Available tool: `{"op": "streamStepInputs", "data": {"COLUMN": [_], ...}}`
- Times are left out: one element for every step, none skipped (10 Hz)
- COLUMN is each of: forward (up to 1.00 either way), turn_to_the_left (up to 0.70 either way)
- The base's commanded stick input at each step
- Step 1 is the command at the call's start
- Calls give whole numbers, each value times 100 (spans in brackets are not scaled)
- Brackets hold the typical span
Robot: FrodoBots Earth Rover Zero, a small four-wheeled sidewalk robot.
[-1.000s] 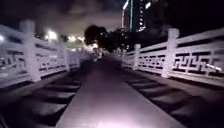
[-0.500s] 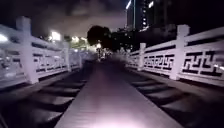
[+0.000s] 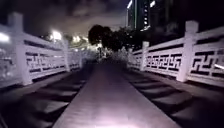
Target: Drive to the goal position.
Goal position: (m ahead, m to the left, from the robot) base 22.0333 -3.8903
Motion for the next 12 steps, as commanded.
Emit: {"op": "streamStepInputs", "data": {"forward": [45, 45, 45, 45, 45, 45, 45, 45, 45, 45, 45, 45], "turn_to_the_left": [0, 0, 0, 0, 0, 0, 0, 0, 0, 0, 0, 0]}}
